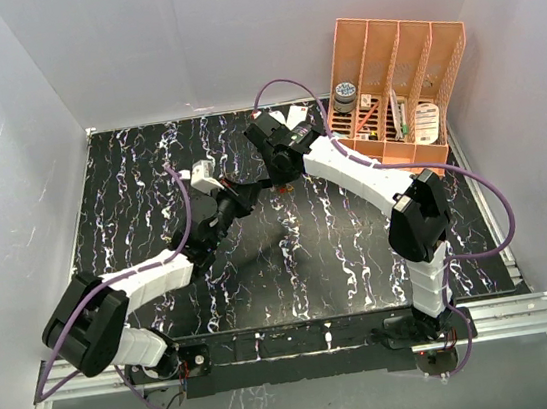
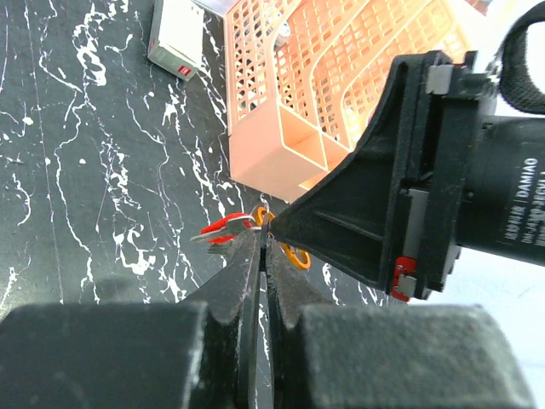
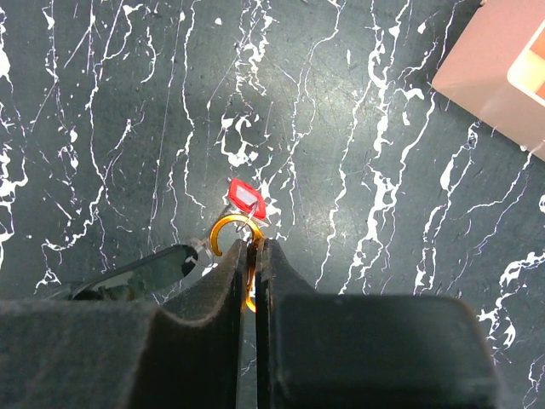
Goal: Put the keys on the keyring
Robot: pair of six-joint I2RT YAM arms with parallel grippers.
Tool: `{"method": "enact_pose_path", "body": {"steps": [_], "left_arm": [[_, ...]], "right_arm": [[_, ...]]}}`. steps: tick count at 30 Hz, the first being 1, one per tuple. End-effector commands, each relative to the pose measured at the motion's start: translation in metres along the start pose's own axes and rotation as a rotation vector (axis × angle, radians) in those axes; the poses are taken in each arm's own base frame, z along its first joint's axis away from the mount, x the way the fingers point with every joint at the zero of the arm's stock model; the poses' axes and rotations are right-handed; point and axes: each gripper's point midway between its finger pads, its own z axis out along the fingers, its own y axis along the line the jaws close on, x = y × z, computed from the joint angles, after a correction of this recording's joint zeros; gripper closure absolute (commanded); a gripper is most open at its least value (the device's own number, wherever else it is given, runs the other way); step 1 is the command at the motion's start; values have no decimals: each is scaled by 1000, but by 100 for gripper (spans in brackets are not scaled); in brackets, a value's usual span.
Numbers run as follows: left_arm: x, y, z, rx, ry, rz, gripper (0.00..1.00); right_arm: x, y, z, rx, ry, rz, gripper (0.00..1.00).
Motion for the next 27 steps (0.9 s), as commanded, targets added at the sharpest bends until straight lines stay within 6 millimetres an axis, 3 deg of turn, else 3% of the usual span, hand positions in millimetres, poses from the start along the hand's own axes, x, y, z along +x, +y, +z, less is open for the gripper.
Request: {"method": "enact_pose_path", "body": {"steps": [1,16,27], "left_arm": [[-27,-21,-9,45,-74,-5,100],[-22,-12,-20,20,-67,-6,100],[-25,-16,-13,22,-71,2,100]], "right_arm": [[-26,6,-6,-5,-92,37,100],[-38,8,-5,-11,-117,49,100],[-34,8,-4,-13,-108,44,100]]}}
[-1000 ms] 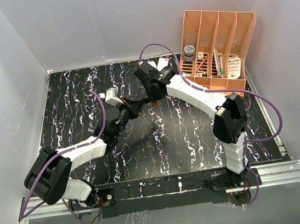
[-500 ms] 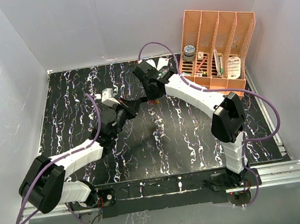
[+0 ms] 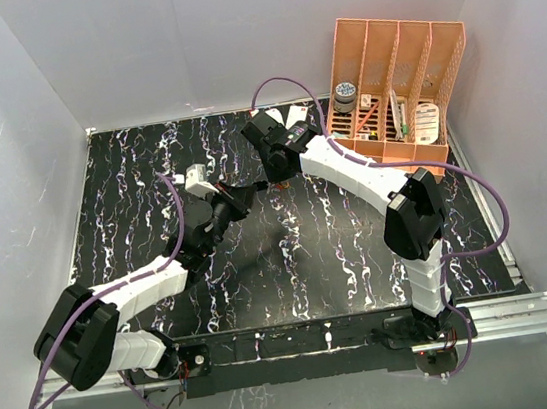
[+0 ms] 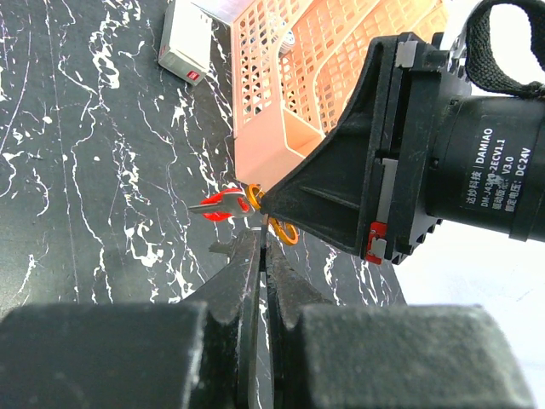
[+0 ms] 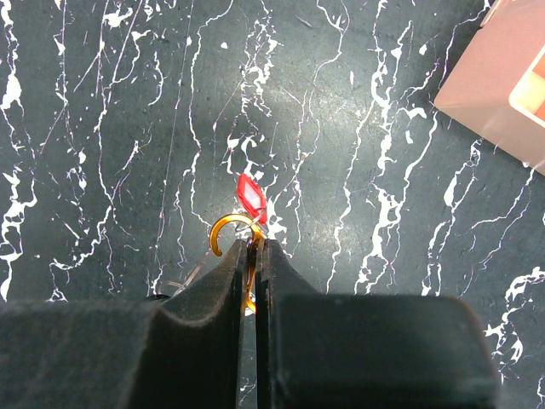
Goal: Put the keys on the keyring
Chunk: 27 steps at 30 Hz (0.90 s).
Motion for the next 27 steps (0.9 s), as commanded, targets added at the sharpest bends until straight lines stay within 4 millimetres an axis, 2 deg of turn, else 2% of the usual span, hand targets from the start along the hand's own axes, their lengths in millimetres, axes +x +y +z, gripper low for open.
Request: {"method": "enact_pose_path", "body": {"steps": [1,27], "left_arm": [[-15,-16,3,37,-44,1,100],[-13,-24,15,61,-35,-4,100]], "right_arm": [[-24,4,-11,-19,-82,34,100],[-22,5,-10,-27,-76,33,100]]}}
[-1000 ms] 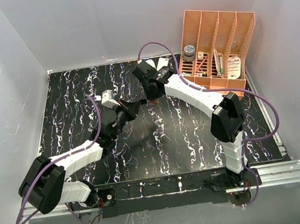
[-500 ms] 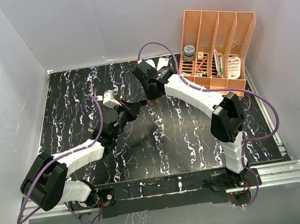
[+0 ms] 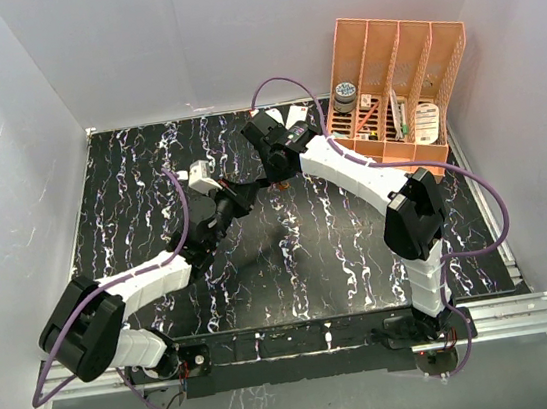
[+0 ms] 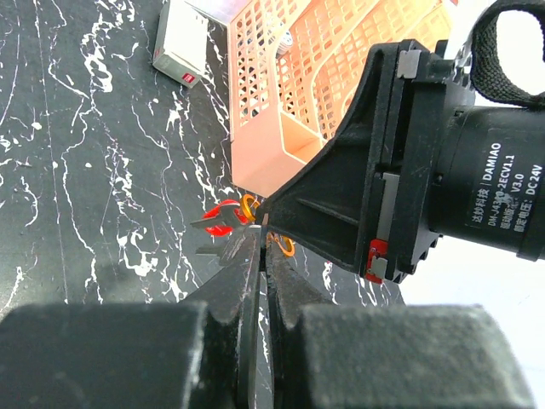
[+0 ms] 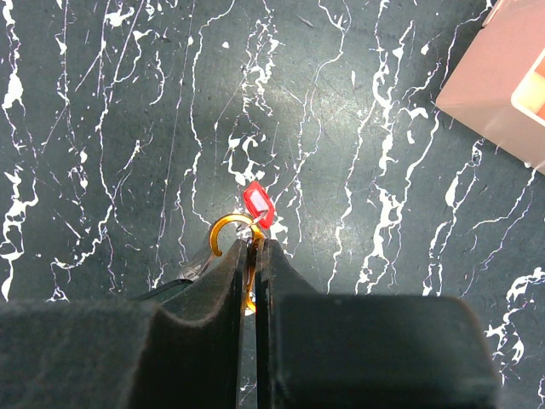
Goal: Put the keys on the keyring
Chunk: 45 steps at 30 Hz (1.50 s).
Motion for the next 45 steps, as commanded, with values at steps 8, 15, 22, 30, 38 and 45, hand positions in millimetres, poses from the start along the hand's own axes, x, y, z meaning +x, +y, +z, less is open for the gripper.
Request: {"method": "enact_pose_path", "body": {"steps": [8,15,22,30,38,45], "left_arm": [[-15,-22,6,58,-39,-4,100],[-16,-24,7,63,-46,-9,100],[-10,-19,11,49,-32,-3,100],[-9,-17,12,42,-32,-1,100],[-10,-17,12,40,-37,1,100],[-12,-18,11,40,-42,0,100]], "right_arm": [[-23,5,-11,-27,-78,34,100],[-23,6,-11,-29,-77,35,100],[-22,7,-12,-35,-72,35,100],[-20,6,-12,-37,-72,36,100],[-19,6,-12,-37,-68,37,100],[-18,4,-12,-29,-71,37,100]]}}
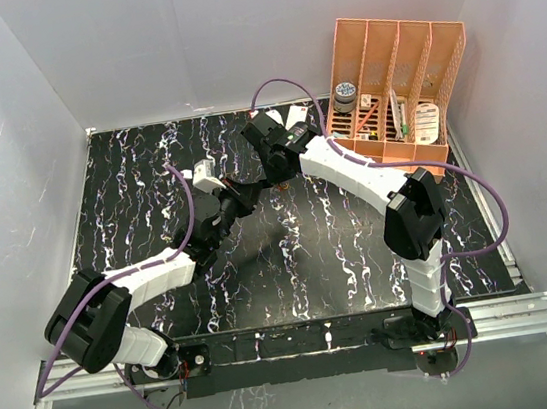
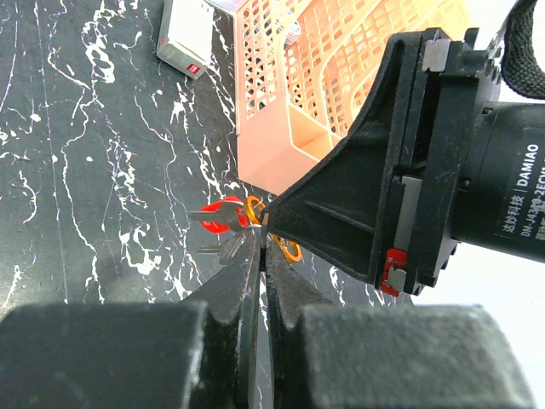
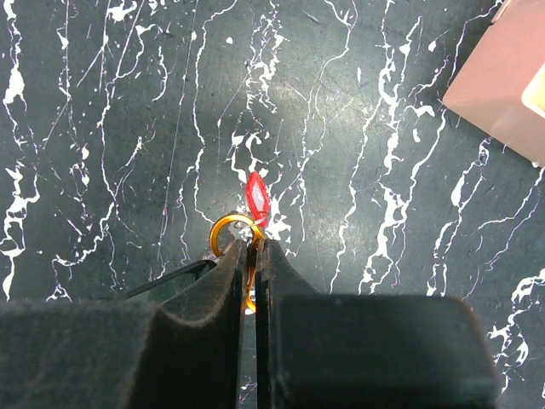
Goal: Put the keys on the keyring
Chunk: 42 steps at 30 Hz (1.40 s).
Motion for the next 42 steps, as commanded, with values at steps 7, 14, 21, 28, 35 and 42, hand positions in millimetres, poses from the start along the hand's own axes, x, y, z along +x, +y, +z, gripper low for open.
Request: {"method": "enact_pose_path", "body": {"steps": [7,14,21,28,35,42], "left_arm": [[-21,-18,-1,40,-61,-1,100],[-22,-18,0,35,-64,2,100],[-24,-18,1,28,-70,12,100],[-25,-18,1,24,-72,18,100],[-29,-21,2,33,-79,18,100],[-30,-25,3,43,-81,17,100]], "right_arm": [[-21,3,-12,-18,-82,37,100],[-20,2,-13,-16,-79,35,100],[-18,1,-13,-15,-76,35,100],[-17,1,-13,-15,-75,35,100],[-17,1,-12,-15,-73,34,100],[-18,2,-13,-19,-76,34,100]]}}
